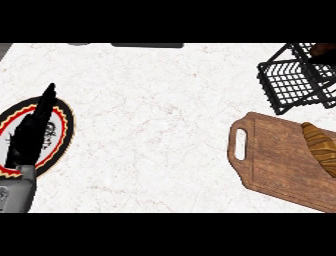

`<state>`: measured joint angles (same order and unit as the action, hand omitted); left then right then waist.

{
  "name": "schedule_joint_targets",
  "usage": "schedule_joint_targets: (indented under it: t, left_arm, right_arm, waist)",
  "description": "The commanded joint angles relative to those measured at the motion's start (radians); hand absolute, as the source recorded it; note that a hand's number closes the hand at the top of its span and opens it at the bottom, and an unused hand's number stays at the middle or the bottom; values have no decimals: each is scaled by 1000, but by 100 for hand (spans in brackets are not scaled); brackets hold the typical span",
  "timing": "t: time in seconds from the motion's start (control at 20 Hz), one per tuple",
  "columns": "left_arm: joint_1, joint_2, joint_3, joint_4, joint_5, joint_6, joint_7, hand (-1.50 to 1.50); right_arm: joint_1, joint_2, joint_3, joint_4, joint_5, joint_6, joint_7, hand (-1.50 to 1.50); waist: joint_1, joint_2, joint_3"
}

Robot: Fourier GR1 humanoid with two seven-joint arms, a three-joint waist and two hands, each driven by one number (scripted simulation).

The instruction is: Pick the sweet potato from the cutting board and place it in the tiered basket

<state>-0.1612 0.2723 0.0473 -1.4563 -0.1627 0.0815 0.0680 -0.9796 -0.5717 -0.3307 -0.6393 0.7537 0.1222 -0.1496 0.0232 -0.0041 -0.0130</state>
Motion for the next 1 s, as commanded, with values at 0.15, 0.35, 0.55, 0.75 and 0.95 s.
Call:
schedule_joint_targets:
  t: [0.15,0.35,0.55,0.75,0.95]
  left_arm:
    - [25,2,9,-6,-7,-4,-24,0]
    - [-4,12,26,3,3,-18,-9,0]
    - [18,3,26,8,-12,0,-15,0]
    - [7,-28,-1,-33,-33,23,20,0]
    - [-2,-47,-9,1,-44,29,5,0]
  right_arm:
    - [-16,-44,-114,17,-104,-48,-21,-150]
    - [-44,-127,-145,34,-125,-21,28,-150]
    - [-36,-260,-210,62,-185,122,114,-150]
    - [56,-394,-277,158,-239,229,19,-150]
    - [154,-470,-318,207,-280,291,-89,-150]
  waist:
    - [-13,6,13]
    - [-17,5,13]
    - [-30,2,12]
    - [-25,7,14]
    - [-24,8,14]
